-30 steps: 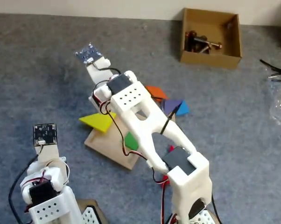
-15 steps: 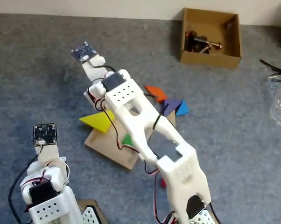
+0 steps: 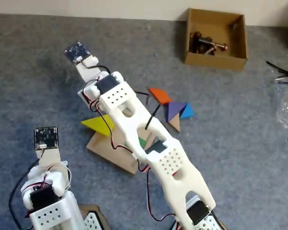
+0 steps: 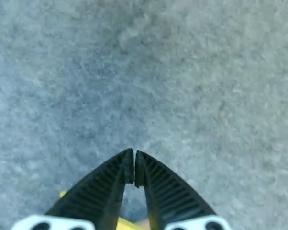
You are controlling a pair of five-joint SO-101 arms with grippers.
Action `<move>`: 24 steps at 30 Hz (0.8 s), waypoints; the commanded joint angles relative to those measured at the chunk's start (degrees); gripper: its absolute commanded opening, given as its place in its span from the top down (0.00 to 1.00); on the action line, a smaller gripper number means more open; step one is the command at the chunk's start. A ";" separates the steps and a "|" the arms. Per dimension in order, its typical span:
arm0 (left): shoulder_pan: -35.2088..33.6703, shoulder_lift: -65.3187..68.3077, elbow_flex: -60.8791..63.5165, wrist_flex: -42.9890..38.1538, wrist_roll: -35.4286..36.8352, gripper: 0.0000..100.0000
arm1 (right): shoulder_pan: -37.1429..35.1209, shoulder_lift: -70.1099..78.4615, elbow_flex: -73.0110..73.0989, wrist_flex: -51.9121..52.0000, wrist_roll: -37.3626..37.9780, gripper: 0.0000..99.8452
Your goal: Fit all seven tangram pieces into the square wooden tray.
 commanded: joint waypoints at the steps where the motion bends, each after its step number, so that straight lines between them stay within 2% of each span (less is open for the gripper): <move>1: 0.84 -0.31 1.19 0.53 0.53 0.99 | -1.36 -0.66 -5.58 -1.19 0.35 0.99; 24: 0.84 -0.31 1.19 0.53 0.53 0.99 | -2.07 1.80 -5.41 -1.27 0.09 0.99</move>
